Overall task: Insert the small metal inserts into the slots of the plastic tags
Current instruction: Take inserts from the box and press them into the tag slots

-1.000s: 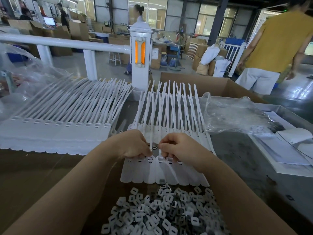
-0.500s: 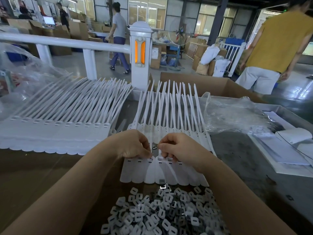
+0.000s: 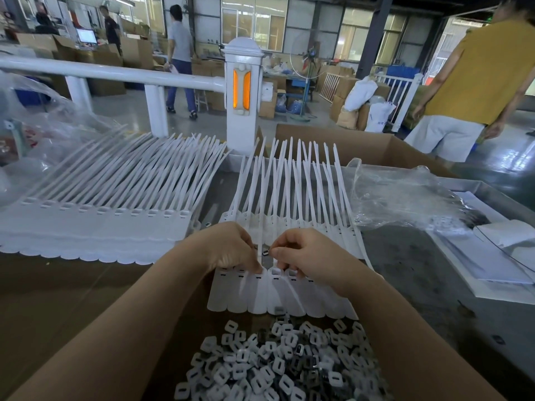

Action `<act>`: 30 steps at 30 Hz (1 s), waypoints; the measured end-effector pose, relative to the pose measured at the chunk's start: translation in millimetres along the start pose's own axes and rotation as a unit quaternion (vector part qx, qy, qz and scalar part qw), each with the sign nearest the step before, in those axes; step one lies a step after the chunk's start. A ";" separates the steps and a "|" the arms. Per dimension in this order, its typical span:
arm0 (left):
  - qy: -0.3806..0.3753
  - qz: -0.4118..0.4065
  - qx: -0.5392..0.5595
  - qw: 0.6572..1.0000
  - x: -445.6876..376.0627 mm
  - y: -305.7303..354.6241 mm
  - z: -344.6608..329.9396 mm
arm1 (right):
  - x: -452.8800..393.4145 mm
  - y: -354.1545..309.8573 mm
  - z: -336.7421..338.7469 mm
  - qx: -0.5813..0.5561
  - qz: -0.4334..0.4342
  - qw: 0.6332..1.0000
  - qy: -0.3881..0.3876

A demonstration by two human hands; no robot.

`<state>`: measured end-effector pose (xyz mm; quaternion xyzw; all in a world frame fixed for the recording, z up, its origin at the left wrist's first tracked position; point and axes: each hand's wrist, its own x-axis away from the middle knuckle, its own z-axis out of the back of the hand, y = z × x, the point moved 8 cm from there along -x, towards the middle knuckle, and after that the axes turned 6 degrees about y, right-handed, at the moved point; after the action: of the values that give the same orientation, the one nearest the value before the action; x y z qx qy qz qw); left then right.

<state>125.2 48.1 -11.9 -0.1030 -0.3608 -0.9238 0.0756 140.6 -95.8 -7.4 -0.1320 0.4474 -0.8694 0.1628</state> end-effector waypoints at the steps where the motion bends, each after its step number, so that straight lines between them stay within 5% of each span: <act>1: -0.001 0.000 0.002 1.000 -0.4 -0.1 -0.6 | -0.1 -0.2 -0.3 0.005 0.001 1.000 -0.001; 17: -0.004 -0.005 -0.008 1.000 -5.0 -2.9 -1.9 | 4.6 -4.8 1.6 0.040 0.022 0.999 -0.022; 25: -0.007 -0.019 -0.009 1.000 -4.2 -3.7 -0.2 | 32.2 -42.8 -31.4 0.152 0.138 0.953 -0.225; 30: -0.018 -0.022 -0.008 1.000 -6.5 -7.0 -0.7 | 40.5 -42.2 -39.2 0.257 0.138 0.919 -0.265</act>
<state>129.9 53.2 -18.6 -0.1119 -0.3566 -0.9263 0.0483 82.0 -60.1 8.5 -0.2480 0.1630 -0.8569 0.4216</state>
